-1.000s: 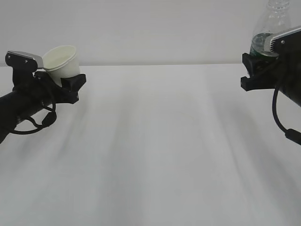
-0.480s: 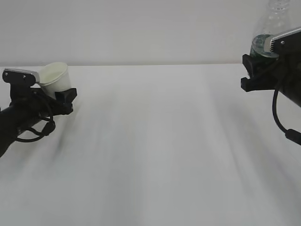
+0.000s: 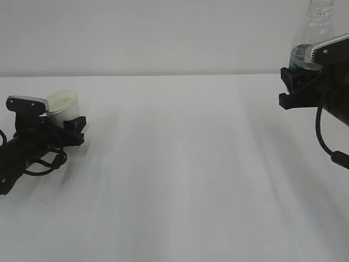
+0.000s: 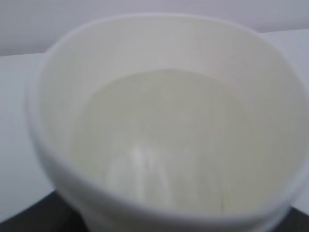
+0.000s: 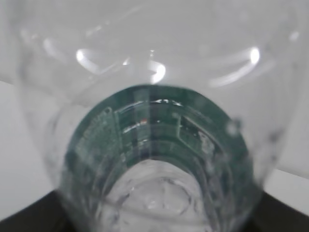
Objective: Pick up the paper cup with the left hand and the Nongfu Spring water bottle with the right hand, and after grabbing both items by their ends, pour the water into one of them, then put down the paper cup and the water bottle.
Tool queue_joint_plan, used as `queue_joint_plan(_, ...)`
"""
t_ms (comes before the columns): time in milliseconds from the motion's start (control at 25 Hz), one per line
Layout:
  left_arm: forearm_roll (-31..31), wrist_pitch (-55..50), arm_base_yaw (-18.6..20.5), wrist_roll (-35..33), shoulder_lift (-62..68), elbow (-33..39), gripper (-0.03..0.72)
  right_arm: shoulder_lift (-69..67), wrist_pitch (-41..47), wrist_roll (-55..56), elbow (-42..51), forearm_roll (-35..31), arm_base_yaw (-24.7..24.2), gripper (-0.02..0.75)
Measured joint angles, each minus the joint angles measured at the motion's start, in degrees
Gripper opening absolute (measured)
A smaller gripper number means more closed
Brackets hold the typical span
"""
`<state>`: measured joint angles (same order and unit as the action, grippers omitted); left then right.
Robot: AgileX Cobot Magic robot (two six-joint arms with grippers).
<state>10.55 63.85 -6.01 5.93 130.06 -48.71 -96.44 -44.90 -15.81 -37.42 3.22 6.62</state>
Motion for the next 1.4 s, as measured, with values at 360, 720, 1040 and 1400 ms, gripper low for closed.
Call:
queue_joint_plan(360, -1.92, 0.13, 0.00, -1.03, 0.22, -0.08, 0.439, 0.00, 0.00, 0.08, 0.00, 0.00, 0.00, 0.428)
queue_joint_plan(720, -2.14, 0.27, 0.00, -1.50, 0.71, -0.08, 0.439, 0.00, 1.37, 0.08, 0.00, 0.00, 0.00, 0.428)
queue_joint_plan(1040, -2.45, 0.27, 0.00, -1.50, 2.16, -0.12, 0.439, 0.00, 1.93, 0.08, 0.00, 0.00, 0.00, 0.428)
queue_joint_plan(1400, -2.59, 0.31, 0.00, -1.50, 2.39, -0.12, 0.439, 0.00, 1.97, 0.08, 0.00, 0.00, 0.00, 0.428)
